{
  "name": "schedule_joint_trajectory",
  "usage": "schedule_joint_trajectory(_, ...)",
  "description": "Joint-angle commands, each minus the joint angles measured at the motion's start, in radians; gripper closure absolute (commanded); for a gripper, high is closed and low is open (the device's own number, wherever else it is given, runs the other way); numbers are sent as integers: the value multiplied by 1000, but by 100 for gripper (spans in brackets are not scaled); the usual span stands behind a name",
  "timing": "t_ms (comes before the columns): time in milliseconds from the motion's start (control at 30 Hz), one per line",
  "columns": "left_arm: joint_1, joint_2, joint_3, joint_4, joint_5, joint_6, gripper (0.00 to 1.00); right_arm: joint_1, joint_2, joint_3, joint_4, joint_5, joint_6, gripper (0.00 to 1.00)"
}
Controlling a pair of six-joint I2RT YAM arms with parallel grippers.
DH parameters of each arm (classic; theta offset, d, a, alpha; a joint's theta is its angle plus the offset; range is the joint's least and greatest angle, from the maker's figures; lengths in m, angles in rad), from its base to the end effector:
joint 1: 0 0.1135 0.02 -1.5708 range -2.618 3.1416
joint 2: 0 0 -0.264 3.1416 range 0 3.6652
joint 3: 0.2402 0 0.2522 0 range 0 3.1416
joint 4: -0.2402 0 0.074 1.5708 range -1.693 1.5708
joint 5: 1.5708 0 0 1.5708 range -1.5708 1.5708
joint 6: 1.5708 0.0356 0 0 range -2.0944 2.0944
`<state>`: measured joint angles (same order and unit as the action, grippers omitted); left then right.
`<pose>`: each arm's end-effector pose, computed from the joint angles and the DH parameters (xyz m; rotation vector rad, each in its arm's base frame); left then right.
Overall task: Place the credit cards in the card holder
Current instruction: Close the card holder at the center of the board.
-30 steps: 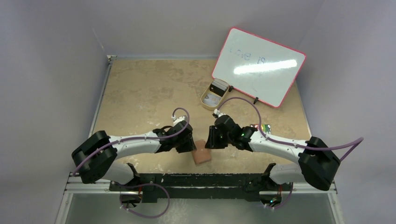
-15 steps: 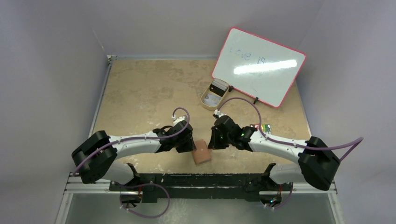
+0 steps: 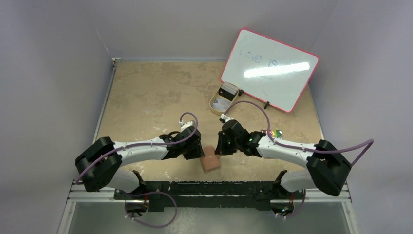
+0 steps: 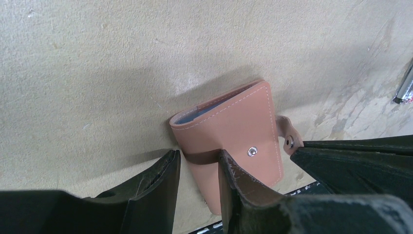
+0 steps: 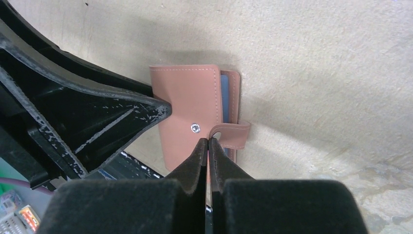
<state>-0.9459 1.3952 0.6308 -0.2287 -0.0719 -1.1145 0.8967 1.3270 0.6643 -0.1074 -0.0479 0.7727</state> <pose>0.1495 -0.2029 0.1555 -0.2573 2.7007 -0.6410 0.1640 0.2081 0.1900 -0.1811 2.5064 0.8285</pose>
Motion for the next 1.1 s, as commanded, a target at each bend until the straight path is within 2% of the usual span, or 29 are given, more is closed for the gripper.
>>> schedule_joint_trajectory(0, -9, -22, 17, 14, -18, 4, 66, 2, 20, 49, 53, -27, -36, 100)
schedule_joint_trajectory(1067, -9, -32, 3, 25, -22, -5, 67, 27, 113, 73, 68, -117, -55, 100)
